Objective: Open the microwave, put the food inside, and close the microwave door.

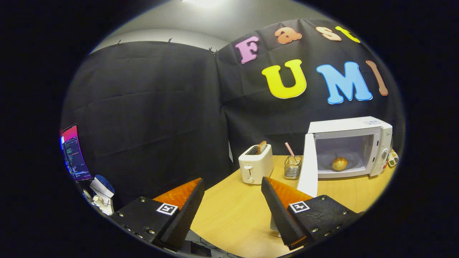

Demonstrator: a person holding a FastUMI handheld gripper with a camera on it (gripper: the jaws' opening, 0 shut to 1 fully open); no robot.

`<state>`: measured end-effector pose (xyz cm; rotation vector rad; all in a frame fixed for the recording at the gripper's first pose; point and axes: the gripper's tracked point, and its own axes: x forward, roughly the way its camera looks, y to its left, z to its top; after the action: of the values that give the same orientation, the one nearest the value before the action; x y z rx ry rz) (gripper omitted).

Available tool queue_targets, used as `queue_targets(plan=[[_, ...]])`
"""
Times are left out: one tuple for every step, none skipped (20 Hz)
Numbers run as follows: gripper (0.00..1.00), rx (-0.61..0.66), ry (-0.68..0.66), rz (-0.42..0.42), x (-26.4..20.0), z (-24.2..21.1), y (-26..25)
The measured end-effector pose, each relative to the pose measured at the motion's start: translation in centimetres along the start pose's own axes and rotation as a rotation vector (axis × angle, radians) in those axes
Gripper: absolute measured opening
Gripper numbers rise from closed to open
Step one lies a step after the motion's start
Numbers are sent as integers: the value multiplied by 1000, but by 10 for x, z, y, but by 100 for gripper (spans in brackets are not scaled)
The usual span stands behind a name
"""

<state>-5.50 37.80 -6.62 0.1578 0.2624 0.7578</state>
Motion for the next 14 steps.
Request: queue_targets(plan=[[97, -7, 23, 3, 3, -9, 0], [95, -12, 49, 10, 6, -19, 0], [92, -18, 74, 15, 8, -30, 0], [89, -27, 101, 15, 11, -39, -3], [85, -36, 126, 3, 14, -46, -8], [66, -38, 148, -6, 17, -54, -14], [46, -42, 160, -21, 19, -58, -20], [26, -42, 179, -18, 21, -64, -20], [25, -51, 204, -19, 23, -70, -24], [27, -78, 221, -48, 24, -74, -34], [27, -86, 198, -111, 29, -72, -48], [3, -69, 206, -104, 26, -69, -52], [3, -43, 219, -99, 30, -73, -55], [3, -28, 222, -88, 30, -72, -53]])
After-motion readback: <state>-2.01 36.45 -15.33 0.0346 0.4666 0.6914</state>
